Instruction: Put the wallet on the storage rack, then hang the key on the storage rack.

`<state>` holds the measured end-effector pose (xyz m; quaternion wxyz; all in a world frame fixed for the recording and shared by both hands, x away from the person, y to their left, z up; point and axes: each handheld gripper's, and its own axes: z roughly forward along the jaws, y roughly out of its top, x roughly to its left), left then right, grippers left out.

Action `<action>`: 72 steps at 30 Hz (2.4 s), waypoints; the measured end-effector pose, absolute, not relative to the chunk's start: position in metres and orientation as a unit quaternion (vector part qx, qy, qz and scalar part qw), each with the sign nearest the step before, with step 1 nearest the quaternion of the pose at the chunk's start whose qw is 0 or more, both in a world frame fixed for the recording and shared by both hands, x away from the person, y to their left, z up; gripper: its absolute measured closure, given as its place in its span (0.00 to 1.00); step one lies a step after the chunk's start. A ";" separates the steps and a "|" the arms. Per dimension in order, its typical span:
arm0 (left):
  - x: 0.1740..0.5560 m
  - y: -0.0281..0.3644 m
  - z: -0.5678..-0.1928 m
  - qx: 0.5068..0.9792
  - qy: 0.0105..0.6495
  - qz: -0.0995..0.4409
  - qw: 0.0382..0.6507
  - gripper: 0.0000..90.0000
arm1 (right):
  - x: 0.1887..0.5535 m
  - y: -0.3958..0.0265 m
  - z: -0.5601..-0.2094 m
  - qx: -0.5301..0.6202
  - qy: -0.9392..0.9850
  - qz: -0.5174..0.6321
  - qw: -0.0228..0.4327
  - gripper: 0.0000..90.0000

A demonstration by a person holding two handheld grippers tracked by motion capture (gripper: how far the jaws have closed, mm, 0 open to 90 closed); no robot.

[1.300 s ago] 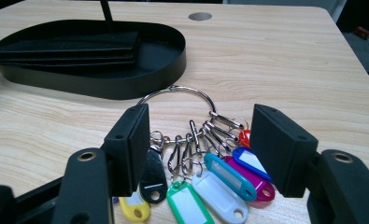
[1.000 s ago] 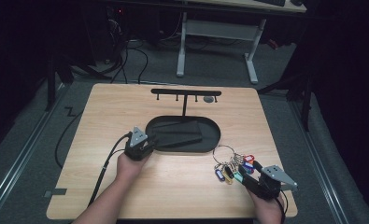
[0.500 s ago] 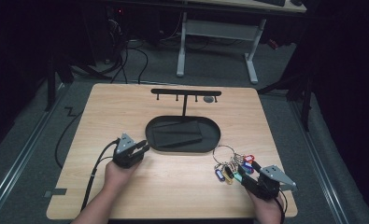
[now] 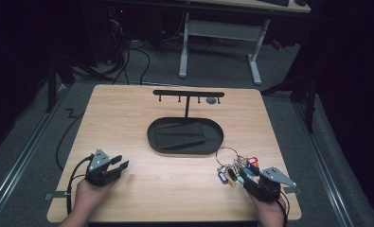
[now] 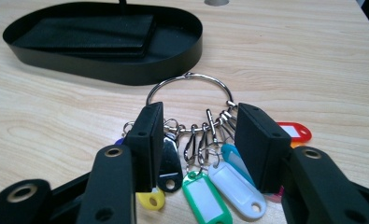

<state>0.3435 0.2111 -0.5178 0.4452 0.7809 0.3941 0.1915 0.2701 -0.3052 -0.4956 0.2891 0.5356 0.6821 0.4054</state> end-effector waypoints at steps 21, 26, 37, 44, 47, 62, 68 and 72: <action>0.338 0.201 -0.511 0.805 0.351 0.204 0.432 0.45 | 0.292 -0.269 -0.496 0.507 0.756 0.307 0.280 0.68; 0.342 0.203 -0.511 0.807 0.349 0.192 0.437 0.45 | 0.301 -0.265 -0.486 0.512 0.772 0.284 0.247 0.64; 0.335 0.197 -0.504 0.813 0.323 0.183 0.450 0.47 | 0.315 -0.261 -0.467 0.496 0.819 0.199 0.209 0.61; 0.337 0.195 -0.506 0.818 0.316 0.181 0.445 0.47 | 0.326 -0.259 -0.467 0.491 0.835 0.169 0.184 0.59; 0.338 0.193 -0.508 0.822 0.310 0.173 0.446 0.47 | 0.336 -0.258 -0.465 0.482 0.845 0.150 0.175 0.61; 0.339 0.189 -0.506 0.828 0.291 0.176 0.447 0.47 | 0.393 -0.259 -0.462 0.471 0.867 0.096 0.134 0.62; 0.338 0.192 -0.506 0.823 0.291 0.177 0.454 0.47 | 0.410 -0.267 -0.465 0.490 0.859 0.089 0.122 0.66; 0.337 0.193 -0.508 0.825 0.294 0.173 0.450 0.47 | 0.421 -0.272 -0.472 0.502 0.854 0.082 0.108 0.71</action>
